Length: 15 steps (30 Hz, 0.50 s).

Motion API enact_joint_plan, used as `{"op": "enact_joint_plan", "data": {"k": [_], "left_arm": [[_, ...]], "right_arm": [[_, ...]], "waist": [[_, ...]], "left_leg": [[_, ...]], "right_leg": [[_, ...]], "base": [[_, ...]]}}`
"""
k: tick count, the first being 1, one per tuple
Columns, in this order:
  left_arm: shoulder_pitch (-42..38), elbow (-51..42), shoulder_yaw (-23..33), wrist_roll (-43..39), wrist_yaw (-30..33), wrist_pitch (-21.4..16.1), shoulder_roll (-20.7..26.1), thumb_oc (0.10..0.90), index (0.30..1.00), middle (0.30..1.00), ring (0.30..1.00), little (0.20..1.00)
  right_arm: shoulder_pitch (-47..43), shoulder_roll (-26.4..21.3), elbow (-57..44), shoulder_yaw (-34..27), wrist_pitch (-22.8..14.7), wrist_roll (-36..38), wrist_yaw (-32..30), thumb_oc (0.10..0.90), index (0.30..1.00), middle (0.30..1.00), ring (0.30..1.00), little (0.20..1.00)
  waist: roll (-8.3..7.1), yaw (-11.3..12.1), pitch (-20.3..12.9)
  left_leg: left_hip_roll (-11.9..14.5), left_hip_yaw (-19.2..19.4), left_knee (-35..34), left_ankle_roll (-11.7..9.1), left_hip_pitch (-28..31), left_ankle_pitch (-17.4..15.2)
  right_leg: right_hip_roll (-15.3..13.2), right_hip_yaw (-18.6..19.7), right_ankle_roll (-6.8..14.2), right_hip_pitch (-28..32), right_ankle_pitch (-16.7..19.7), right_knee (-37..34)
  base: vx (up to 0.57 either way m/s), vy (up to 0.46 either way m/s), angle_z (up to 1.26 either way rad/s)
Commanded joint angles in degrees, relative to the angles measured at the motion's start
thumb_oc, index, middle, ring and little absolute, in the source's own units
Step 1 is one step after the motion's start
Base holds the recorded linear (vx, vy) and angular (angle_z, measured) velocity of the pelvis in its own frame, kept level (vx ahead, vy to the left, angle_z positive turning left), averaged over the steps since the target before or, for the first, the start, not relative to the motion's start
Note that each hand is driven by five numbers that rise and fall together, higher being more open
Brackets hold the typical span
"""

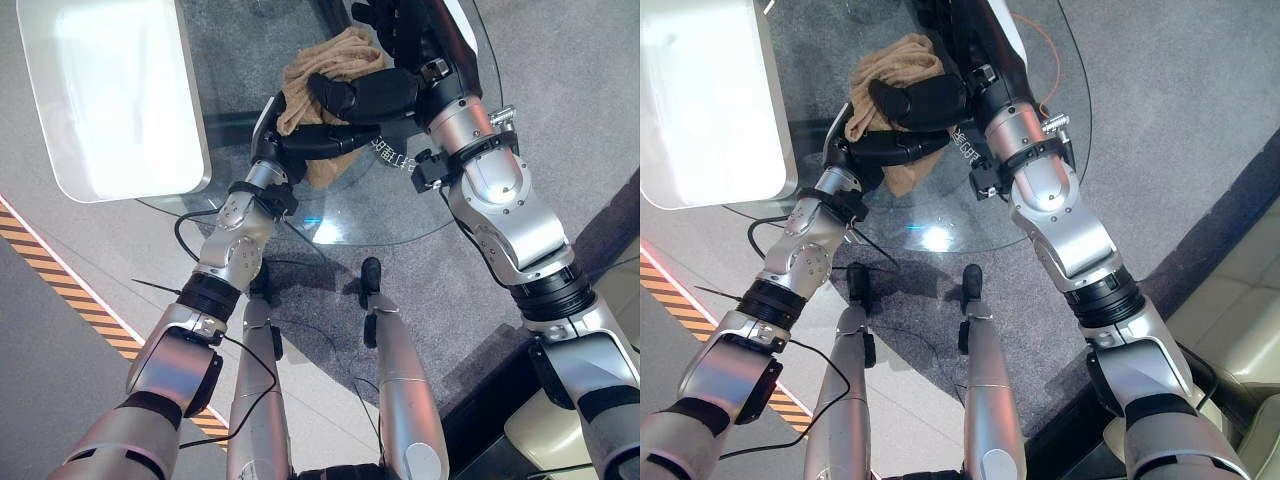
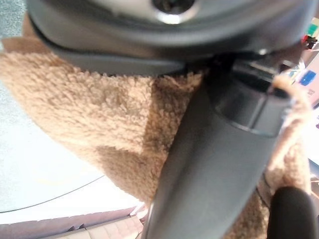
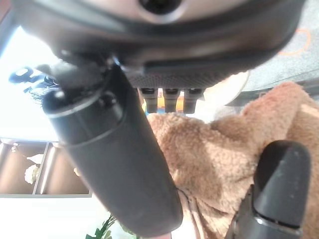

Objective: Wipe the table with a cloth and put it in the basket.

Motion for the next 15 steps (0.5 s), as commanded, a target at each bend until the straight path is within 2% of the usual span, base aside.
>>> {"op": "enact_joint_plan", "data": {"k": [1, 15], "left_arm": [[-5.7, -5.9, 2.3, -4.0, -4.6, -5.3, -0.6, 0.1, 0.3, 0.3, 0.3, 0.2], [-6.3, -5.6, 3.5, -5.6, -4.7, -6.1, 0.9, 0.1, 0.3, 0.3, 0.3, 0.2]], "right_arm": [[-8.3, 1.4, -5.5, -8.4, -7.2, 1.0, -1.4, 0.8, 0.9, 0.9, 0.9, 0.9], [-8.6, -1.1, -3.7, -10.4, -8.2, 4.0, -5.9, 0.8, 0.9, 0.9, 0.9, 0.9]], "waist": [[-3.06, 1.5, -1.7], [-3.04, 1.4, -2.1]], "left_leg": [[-3.4, 4.3, 2.4, 4.2, 2.3, -7.1], [-3.3, 4.3, 2.9, 4.1, 2.1, -7.3]], "right_leg": [[6.7, -2.1, -2.7, 5.9, -0.5, -6.0], [6.6, -2.1, -2.8, 5.9, -0.6, -5.8]], "base": [[0.0, 0.0, 0.0], [0.0, 0.0, 0.0]]}}
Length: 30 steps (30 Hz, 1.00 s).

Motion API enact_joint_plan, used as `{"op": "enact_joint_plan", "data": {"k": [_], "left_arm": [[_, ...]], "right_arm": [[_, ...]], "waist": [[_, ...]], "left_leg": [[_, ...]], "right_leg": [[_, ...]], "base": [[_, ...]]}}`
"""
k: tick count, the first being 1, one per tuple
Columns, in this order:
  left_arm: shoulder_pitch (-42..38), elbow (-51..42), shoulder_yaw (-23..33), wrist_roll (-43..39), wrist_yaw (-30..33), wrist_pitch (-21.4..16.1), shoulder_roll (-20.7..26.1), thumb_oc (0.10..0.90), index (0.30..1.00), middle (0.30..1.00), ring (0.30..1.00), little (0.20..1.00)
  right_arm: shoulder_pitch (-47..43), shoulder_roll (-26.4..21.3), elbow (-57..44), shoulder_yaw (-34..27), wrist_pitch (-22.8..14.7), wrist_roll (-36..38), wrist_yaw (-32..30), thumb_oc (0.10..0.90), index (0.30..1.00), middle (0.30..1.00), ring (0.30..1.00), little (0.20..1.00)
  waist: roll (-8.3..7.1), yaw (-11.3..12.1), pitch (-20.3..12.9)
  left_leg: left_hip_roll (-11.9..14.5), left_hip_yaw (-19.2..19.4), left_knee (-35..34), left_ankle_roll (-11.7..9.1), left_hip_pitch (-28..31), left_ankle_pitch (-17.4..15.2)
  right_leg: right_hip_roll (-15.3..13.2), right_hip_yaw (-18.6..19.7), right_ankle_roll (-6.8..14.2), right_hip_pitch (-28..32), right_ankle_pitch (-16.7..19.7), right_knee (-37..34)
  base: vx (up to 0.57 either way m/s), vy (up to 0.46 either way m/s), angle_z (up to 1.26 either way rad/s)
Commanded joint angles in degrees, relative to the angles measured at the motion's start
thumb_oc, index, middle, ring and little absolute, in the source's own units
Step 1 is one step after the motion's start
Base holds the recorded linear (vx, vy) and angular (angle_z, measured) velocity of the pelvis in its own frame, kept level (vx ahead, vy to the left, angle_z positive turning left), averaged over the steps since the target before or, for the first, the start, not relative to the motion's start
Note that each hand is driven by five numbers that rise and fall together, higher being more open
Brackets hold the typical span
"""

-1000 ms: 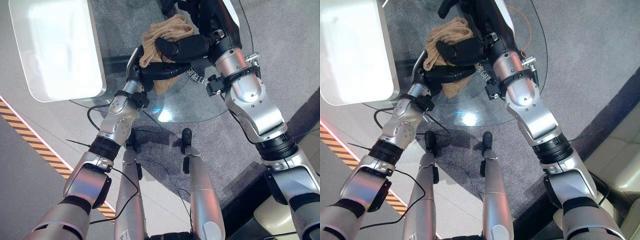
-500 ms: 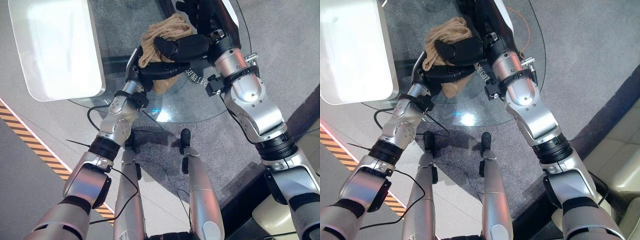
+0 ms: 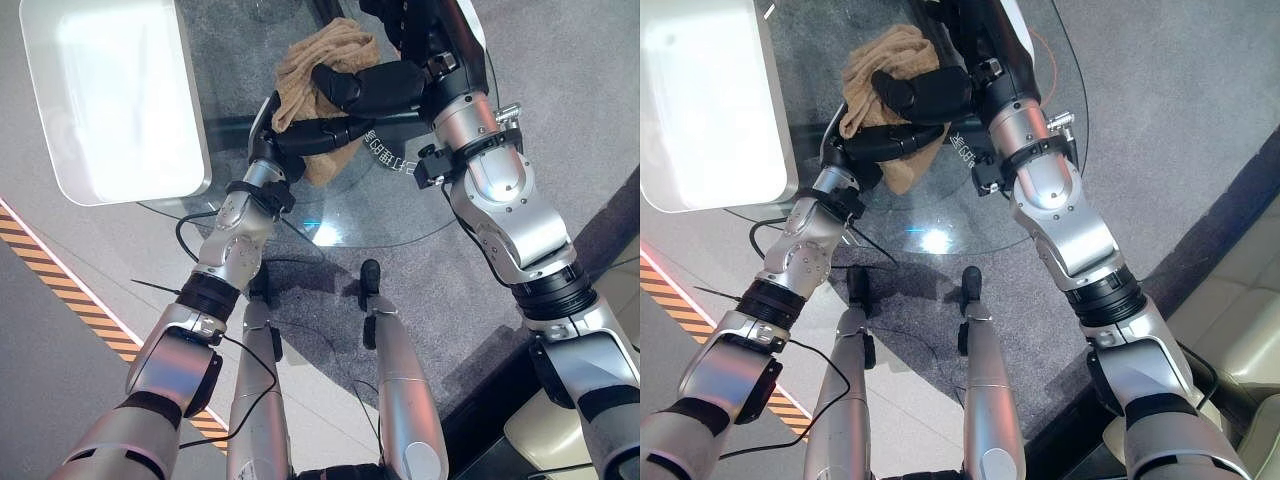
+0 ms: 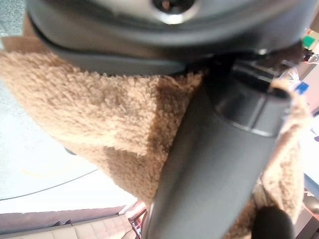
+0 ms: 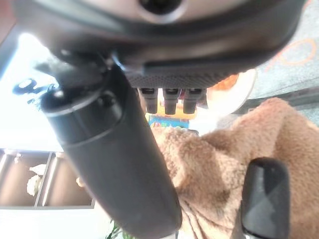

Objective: Wipe the table with a cloth and put it in the basket.

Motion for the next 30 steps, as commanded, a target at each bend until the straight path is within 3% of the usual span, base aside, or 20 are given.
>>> {"op": "enact_joint_plan", "data": {"k": [1, 14, 30], "left_arm": [[-6.3, -5.7, 2.8, -2.2, -4.7, -6.0, 0.8, 0.1, 0.3, 0.3, 0.3, 0.2], [-6.5, -5.2, 3.9, -3.4, -5.0, -6.5, 3.1, 0.1, 0.3, 0.3, 0.3, 0.2], [-7.5, -5.2, 6.1, -9.7, -8.7, -9.7, 6.1, 0.1, 0.3, 0.3, 0.3, 0.2]], "right_arm": [[-8.5, -1.0, -3.6, -9.6, -8.2, 2.0, -3.2, 0.8, 0.9, 0.9, 0.9, 0.9], [-7.4, -3.9, -1.1, -13.6, -12.5, 9.2, -5.2, 0.8, 0.9, 0.9, 0.9, 0.9], [-3.3, -8.6, 9.4, -16.8, -12.2, 13.5, -9.5, 0.8, 0.9, 0.9, 0.9, 0.9]], "waist": [[-2.95, 1.4, -2.1], [-3.0, 1.2, -2.1], [-3.38, 1.0, -2.2]], "left_leg": [[-3.4, 4.3, 3.0, 4.2, 1.5, -7.0], [-3.3, 4.1, 3.3, 4.3, 1.6, -7.4], [-3.1, 3.9, 3.5, 4.3, 1.6, -7.7]], "right_leg": [[6.5, -2.1, -2.8, 5.1, -0.5, -5.4], [6.5, -2.0, -2.8, 5.3, -0.6, -5.3], [6.4, -1.9, -2.8, 5.5, -0.5, -5.3]], "base": [[0.0, 0.0, 0.0], [0.0, 0.0, 0.0], [0.0, 0.0, 0.0]]}}
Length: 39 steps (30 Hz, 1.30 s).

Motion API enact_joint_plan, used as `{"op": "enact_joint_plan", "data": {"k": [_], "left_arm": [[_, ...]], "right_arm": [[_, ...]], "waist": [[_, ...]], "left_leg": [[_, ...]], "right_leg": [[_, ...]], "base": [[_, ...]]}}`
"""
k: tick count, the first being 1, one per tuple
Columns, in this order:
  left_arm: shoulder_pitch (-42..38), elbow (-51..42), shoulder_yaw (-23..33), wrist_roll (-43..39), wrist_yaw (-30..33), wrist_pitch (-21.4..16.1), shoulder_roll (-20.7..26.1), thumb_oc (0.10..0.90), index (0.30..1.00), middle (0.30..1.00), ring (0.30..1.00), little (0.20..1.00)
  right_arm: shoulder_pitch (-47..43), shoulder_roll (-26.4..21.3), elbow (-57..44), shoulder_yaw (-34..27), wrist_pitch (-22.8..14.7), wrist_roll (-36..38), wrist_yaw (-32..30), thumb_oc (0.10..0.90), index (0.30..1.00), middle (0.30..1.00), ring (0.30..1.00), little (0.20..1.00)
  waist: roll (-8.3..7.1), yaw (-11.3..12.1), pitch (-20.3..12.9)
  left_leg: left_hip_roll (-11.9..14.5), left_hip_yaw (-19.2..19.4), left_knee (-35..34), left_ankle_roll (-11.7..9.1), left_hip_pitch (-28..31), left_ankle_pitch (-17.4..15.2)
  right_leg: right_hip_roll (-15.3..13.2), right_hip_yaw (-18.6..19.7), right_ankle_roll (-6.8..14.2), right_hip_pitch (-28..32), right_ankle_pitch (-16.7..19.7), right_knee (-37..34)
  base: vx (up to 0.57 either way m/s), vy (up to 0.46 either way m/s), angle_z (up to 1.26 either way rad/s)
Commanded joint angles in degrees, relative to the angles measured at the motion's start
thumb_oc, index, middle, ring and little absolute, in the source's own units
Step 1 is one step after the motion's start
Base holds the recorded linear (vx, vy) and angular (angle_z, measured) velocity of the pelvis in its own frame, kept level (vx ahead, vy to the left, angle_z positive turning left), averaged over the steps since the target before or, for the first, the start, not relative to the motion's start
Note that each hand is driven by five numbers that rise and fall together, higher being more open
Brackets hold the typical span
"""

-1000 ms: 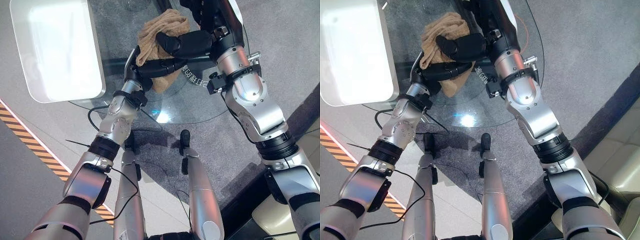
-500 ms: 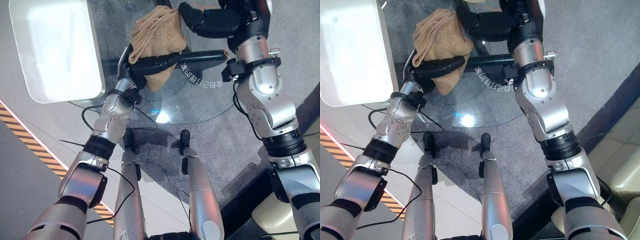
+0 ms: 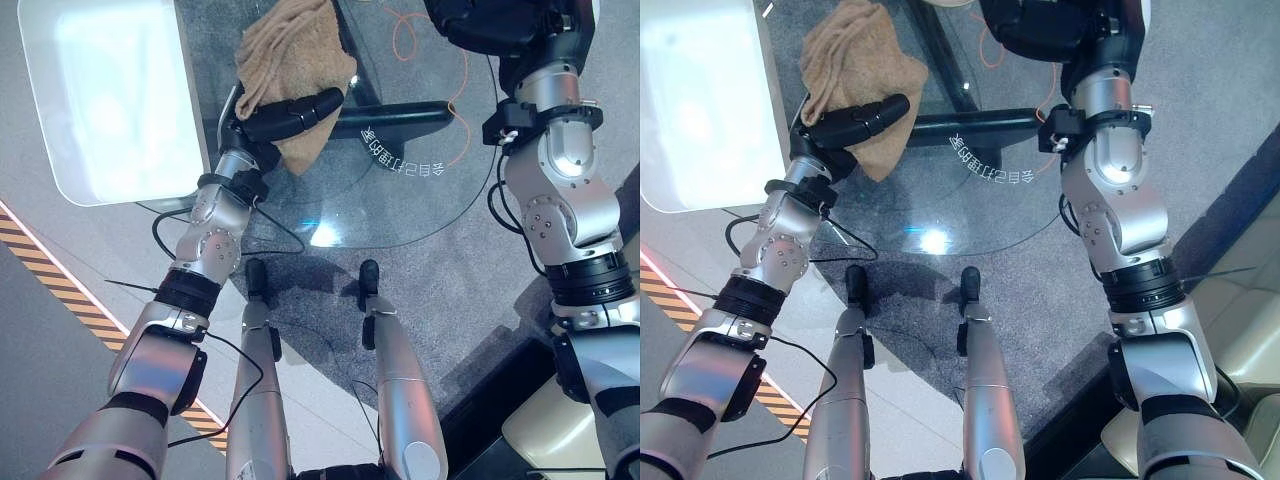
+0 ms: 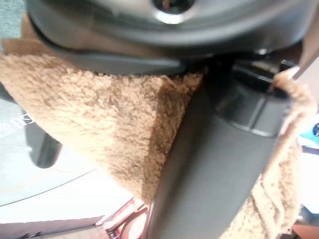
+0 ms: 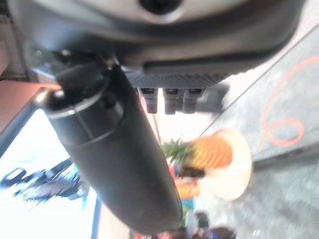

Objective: Wipe the table with a cloth and put it in the basket.

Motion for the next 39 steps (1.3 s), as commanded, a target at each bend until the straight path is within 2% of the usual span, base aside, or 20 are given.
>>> {"op": "enact_joint_plan", "data": {"k": [1, 6, 13, 20, 25, 33, 39], "left_arm": [[-7.6, -5.6, 3.5, -2.7, -7.3, -7.9, 1.5, 0.1, 0.3, 0.3, 0.3, 0.2], [-7.6, -6.4, 4.1, -2.9, -8.3, -10.1, 1.6, 0.1, 0.3, 0.3, 0.3, 0.2], [-7.4, -7.0, 5.4, -3.7, -10.2, -15.2, 1.2, 0.1, 0.3, 0.3, 0.3, 0.2], [-6.2, -7.8, 6.7, -4.5, -11.9, -19.0, 1.3, 0.1, 0.3, 0.3, 0.3, 0.2], [-5.6, -7.4, 8.0, -6.4, -12.9, -22.6, 2.8, 0.1, 0.3, 0.3, 0.3, 0.2], [-5.2, -5.9, 10.0, -9.3, -11.1, -27.4, 6.4, 0.1, 0.3, 0.3, 0.3, 0.2], [-4.6, -4.5, 11.4, -11.4, -12.1, -28.6, 8.5, 0.1, 0.3, 0.3, 0.3, 0.2]], "right_arm": [[-2.6, -3.6, -2.5, -7.0, -7.2, 0.7, -1.8, 0.8, 0.9, 0.9, 0.9, 0.9], [-0.3, -3.1, 0.2, -7.6, -6.9, -0.8, -3.3, 0.8, 0.9, 0.9, 0.9, 0.9], [2.1, -2.1, 5.2, -7.6, -5.9, -4.8, -5.8, 0.8, 0.9, 0.9, 0.9, 0.9], [5.6, -1.7, 11.8, -8.6, -7.2, -5.1, -6.0, 0.8, 0.9, 0.9, 0.9, 0.9], [7.5, -2.7, 19.2, -9.1, -9.3, -2.5, -5.2, 0.8, 0.9, 0.9, 0.9, 0.9], [10.6, -4.5, 29.5, -8.8, -11.6, 1.0, -3.6, 0.8, 0.9, 0.9, 0.9, 0.9], [12.6, -4.6, 34.7, -8.4, -12.9, 3.2, -2.2, 0.8, 0.9, 0.9, 0.9, 0.9]], "waist": [[-3.04, 1.1, -2.1], [-2.36, 1.1, -1.7], [-0.98, 1.1, -1.4], [0.43, 1.1, -1.3], [1.11, 1.3, -1.3], [1.52, 1.7, -1.3], [1.6, 2.0, -1.3]], "left_leg": [[-3.3, 3.9, 3.1, 4.4, 1.6, -7.5], [-3.6, 3.9, 2.7, 4.5, 1.7, -7.2], [-4.0, 3.9, 2.6, 4.4, 1.4, -7.0], [-4.4, 3.8, 2.4, 4.3, 0.9, -7.1], [-4.5, 3.7, 2.5, 4.1, 0.6, -7.2], [-4.7, 3.2, 2.9, 3.9, -0.2, -7.3], [-4.8, 3.0, 3.1, 3.8, -0.6, -7.5]], "right_leg": [[6.2, -1.9, -2.7, 5.2, -0.5, -5.0], [6.2, -1.9, -2.6, 5.1, -0.6, -4.8], [6.0, -1.9, -2.5, 4.4, -1.0, -4.4], [5.8, -1.8, -2.3, 3.6, -1.5, -3.9], [5.6, -1.9, -2.2, 3.2, -1.9, -3.6], [5.6, -2.3, -2.3, 2.4, -2.3, -3.0], [5.6, -2.5, -2.5, 2.2, -2.7, -2.8]], "base": [[0.0, 0.0, 0.0], [0.0, 0.007, 0.0], [-0.01, 0.03, 0.0], [-0.01, 0.026, -0.01], [0.0, 0.005, -0.01], [0.0, 0.0, 0.0], [0.0, 0.0, 0.0]]}}
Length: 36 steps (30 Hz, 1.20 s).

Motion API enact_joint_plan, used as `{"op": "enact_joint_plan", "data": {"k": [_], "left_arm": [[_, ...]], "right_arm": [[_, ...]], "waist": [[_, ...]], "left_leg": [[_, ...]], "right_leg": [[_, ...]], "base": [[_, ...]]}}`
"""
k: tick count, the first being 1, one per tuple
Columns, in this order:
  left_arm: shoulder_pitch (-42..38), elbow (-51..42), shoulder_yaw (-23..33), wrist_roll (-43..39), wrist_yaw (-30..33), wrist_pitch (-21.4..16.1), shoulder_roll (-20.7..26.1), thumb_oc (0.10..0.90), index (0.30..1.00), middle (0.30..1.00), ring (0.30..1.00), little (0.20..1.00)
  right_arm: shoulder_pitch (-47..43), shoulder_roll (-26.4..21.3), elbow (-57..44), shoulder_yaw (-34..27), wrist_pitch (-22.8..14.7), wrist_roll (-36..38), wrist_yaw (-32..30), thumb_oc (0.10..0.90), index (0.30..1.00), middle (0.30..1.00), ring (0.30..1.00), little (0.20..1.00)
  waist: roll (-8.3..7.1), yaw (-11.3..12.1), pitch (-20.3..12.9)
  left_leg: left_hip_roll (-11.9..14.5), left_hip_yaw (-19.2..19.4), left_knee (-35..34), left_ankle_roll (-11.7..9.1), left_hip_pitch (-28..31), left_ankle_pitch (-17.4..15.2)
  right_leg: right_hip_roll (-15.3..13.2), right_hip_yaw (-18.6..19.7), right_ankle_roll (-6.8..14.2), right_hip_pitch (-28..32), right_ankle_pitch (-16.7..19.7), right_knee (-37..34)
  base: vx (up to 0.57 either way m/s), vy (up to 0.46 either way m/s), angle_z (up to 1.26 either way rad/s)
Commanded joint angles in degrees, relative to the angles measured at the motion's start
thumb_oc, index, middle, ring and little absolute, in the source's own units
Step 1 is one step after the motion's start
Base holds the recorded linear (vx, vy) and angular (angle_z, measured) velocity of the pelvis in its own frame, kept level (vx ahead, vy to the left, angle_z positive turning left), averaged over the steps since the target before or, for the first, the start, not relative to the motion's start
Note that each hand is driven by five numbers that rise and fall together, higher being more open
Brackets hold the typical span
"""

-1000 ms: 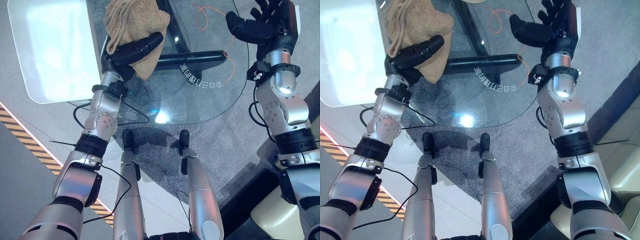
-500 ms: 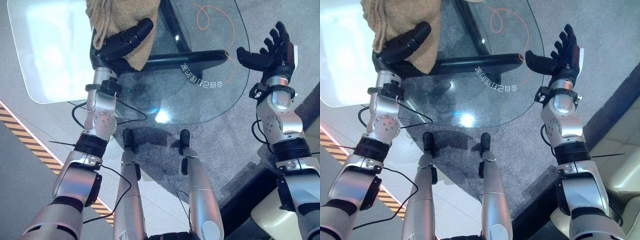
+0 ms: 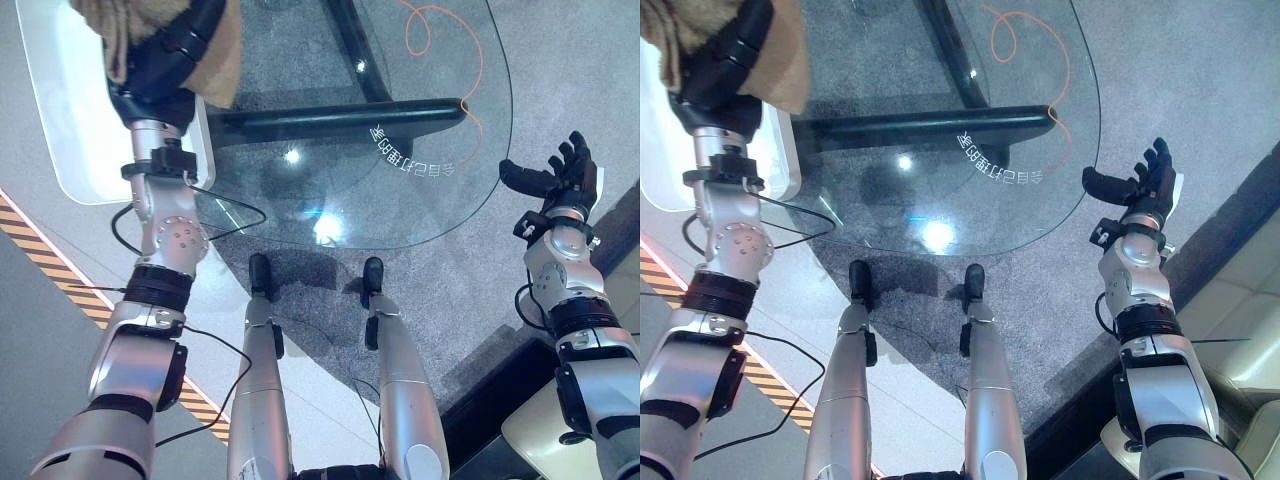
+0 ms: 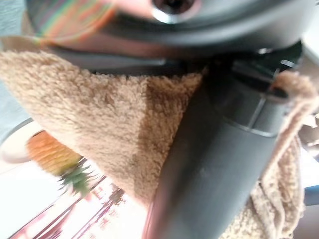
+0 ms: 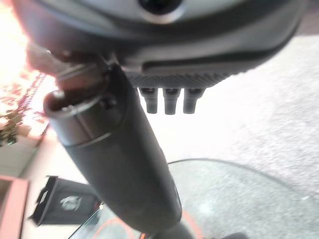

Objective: Wipe the table with a cloth and put it in the basket.

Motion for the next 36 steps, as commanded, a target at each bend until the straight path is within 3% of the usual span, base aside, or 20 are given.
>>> {"op": "enact_joint_plan", "data": {"k": [1, 15, 20, 26, 36], "left_arm": [[-4.8, -4.4, 3.9, -0.1, -5.2, -7.5, 3.1, 0.1, 0.3, 0.3, 0.3, 0.2], [-3.7, -0.3, 6.4, 3.0, 3.5, -10.2, 7.5, 0.1, 0.3, 0.3, 0.3, 0.2], [-3.7, 2.6, 6.2, 10.6, 12.7, -11.1, 9.2, 0.1, 0.3, 0.3, 0.3, 0.2], [-3.9, 6.4, 6.1, 13.1, 18.8, -11.4, 11.2, 0.1, 0.3, 0.3, 0.3, 0.2], [-5.6, 12.2, 2.6, 30.2, 36.3, -7.2, 14.4, 0.1, 0.3, 0.3, 0.3, 0.2]], "right_arm": [[0.9, -5.3, -0.1, -3.7, -5.7, 2.3, 0.2, 0.8, 0.9, 0.9, 0.9, 0.9], [2.3, -6.3, 10.6, -5.0, -6.4, 5.6, 5.1, 0.8, 0.9, 0.9, 0.9, 0.9], [2.1, -6.3, 11.1, -4.7, -5.9, 5.7, 5.2, 0.8, 0.9, 0.9, 0.9, 0.9], [2.0, -7.1, 12.4, -4.6, -5.9, 6.2, 6.2, 0.8, 0.9, 0.9, 0.9, 0.9], [1.2, -7.7, 12.2, -3.6, -5.1, 6.7, 5.8, 0.8, 0.9, 0.9, 0.9, 0.9]], "waist": [[1.5, 0.2, -1.4], [1.87, 1.3, -1.4], [1.82, 1.4, -1.4], [1.7, 1.3, -1.4], [1.68, 1.0, -1.4]], "left_leg": [[-4.9, 2.1, 4.1, 3.7, 0.0, -6.7], [-5.2, 1.5, 4.6, 3.9, -1.5, -6.6], [-5.2, 1.5, 4.7, 4.0, -1.7, -6.5], [-5.2, 1.4, 5.1, 3.9, -1.9, -6.6], [-4.9, 1.4, 5.1, 3.8, -2.2, -6.4]], "right_leg": [[5.7, -2.8, -2.8, 2.9, -2.8, -1.0], [5.9, -3.5, -3.2, 1.9, -3.1, -0.9], [5.9, -3.7, -3.3, 1.8, -3.1, -1.0], [5.9, -3.7, -3.3, 1.8, -3.3, -1.0], [5.9, -3.8, -3.3, 1.6, -3.2, -1.3]], "base": [[0.0, 0.0, 0.0], [0.0, 0.0, 0.0], [0.0, 0.0, 0.0], [0.0, 0.0, 0.0], [0.0, 0.0, 0.0]]}}
